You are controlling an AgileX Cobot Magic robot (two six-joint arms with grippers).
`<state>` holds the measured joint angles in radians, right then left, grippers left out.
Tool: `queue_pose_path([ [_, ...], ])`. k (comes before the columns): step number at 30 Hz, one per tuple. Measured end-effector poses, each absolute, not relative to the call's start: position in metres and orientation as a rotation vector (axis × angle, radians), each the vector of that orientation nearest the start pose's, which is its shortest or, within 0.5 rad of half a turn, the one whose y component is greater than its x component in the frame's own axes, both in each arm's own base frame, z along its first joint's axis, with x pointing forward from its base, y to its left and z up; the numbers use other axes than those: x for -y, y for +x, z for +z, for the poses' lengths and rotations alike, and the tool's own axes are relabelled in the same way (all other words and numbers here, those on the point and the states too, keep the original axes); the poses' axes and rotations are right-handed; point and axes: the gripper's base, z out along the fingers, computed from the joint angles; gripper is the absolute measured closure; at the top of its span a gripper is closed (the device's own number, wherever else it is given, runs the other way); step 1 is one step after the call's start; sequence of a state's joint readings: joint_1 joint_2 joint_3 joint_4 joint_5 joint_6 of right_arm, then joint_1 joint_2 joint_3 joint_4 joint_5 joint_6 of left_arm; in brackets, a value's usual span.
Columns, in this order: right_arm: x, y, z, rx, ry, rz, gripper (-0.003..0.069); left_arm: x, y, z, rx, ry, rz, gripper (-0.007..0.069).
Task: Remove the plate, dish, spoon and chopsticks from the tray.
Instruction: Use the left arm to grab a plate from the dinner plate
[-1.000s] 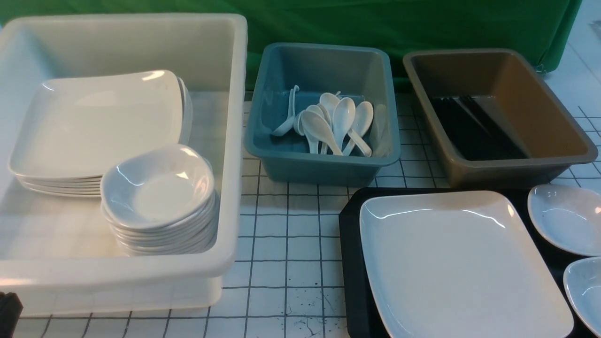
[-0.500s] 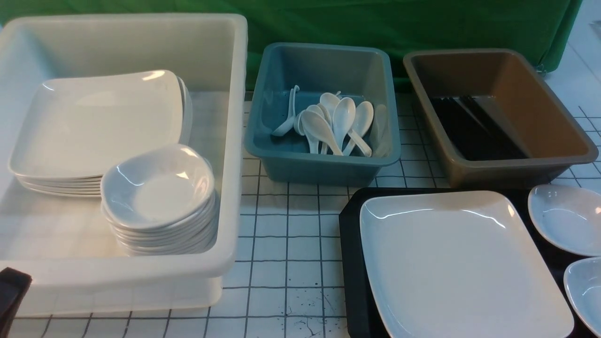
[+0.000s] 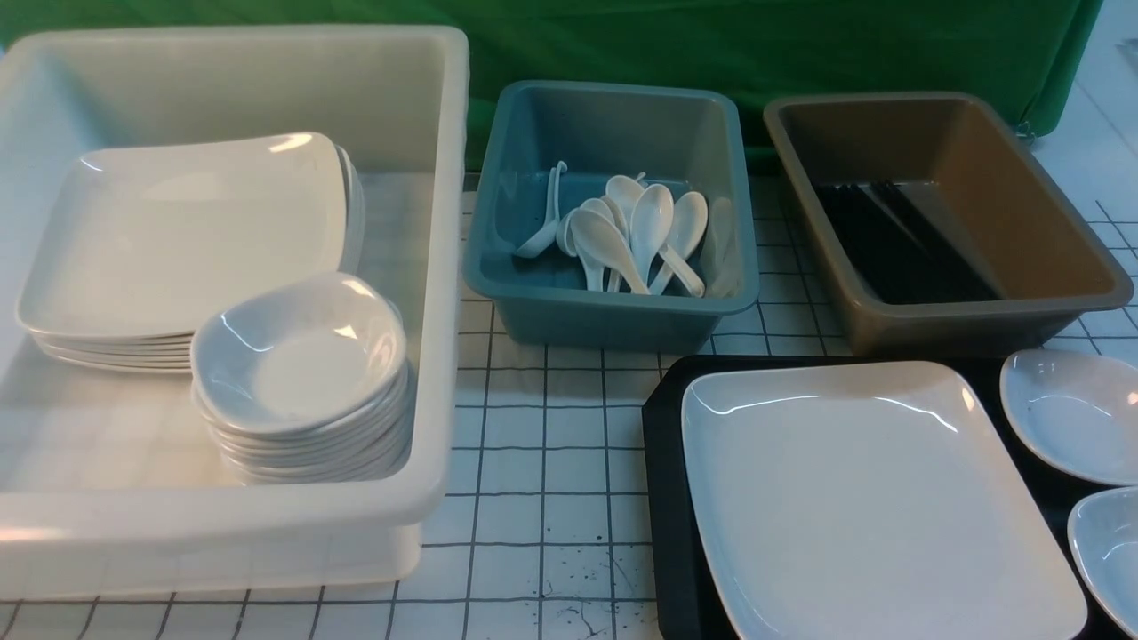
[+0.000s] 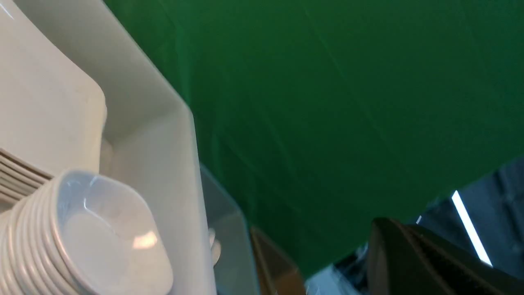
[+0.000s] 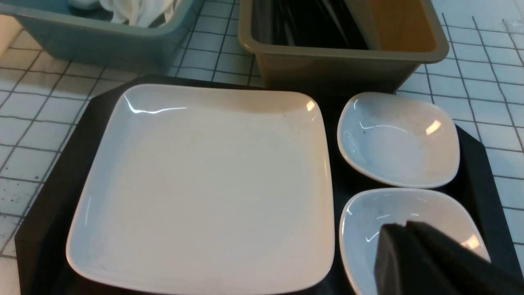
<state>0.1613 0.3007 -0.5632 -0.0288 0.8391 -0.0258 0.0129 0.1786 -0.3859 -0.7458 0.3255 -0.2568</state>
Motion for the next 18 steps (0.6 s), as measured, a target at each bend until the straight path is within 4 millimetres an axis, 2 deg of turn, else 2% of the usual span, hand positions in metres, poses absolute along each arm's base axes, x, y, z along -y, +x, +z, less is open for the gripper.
queue_pose_path([
  [1,-0.006,0.05,0.307,-2.051,-0.199,0.05,0.0636,0.02,0.051,0.316,-1.492,-0.569,-0.92,0.0603],
  [2,-0.006,0.05,0.307,-2.05,-0.2,0.049,0.0632,0.027,0.06,0.328,-1.66,-0.492,-0.887,0.0603],
  [4,-0.006,0.05,0.307,-2.05,-0.2,0.049,0.0626,0.037,0.077,0.336,-1.936,-0.35,-0.836,0.0603],
  [5,-0.006,0.05,0.307,-2.05,-0.2,0.049,0.0624,0.039,0.084,0.334,-2.025,-0.321,-0.833,0.0603],
  [7,-0.006,0.05,0.307,-2.05,-0.201,0.048,0.0616,0.047,0.11,0.334,-2.295,-0.152,-0.826,0.0603],
  [8,-0.006,0.05,0.307,-2.05,-0.201,0.048,0.0614,0.049,0.118,0.333,-2.361,-0.106,-0.847,0.0603],
  [10,-0.006,0.05,0.307,-2.05,-0.201,0.048,0.0609,0.058,0.139,0.328,-2.459,0.0,-0.972,0.0603],
  [11,-0.006,0.05,0.307,-2.05,-0.201,0.048,0.0608,0.06,0.14,0.328,-2.458,0.028,-0.982,0.0603],
  [12,-0.006,0.05,0.307,-2.05,-0.201,0.048,0.0609,0.071,0.153,0.324,-2.443,0.109,-1.109,0.0603],
  [13,-0.006,0.05,0.307,-2.05,-0.201,0.048,0.0608,0.073,0.154,0.324,-2.437,0.137,-1.121,0.0603],
  [15,-0.006,0.05,0.308,-2.045,-0.201,0.049,0.0606,0.092,0.164,0.322,-2.399,0.19,-1.255,0.0603],
  [18,-0.006,0.05,0.308,-2.043,-0.201,0.049,0.0601,0.117,0.171,0.313,-2.42,0.239,-1.316,0.0603],
])
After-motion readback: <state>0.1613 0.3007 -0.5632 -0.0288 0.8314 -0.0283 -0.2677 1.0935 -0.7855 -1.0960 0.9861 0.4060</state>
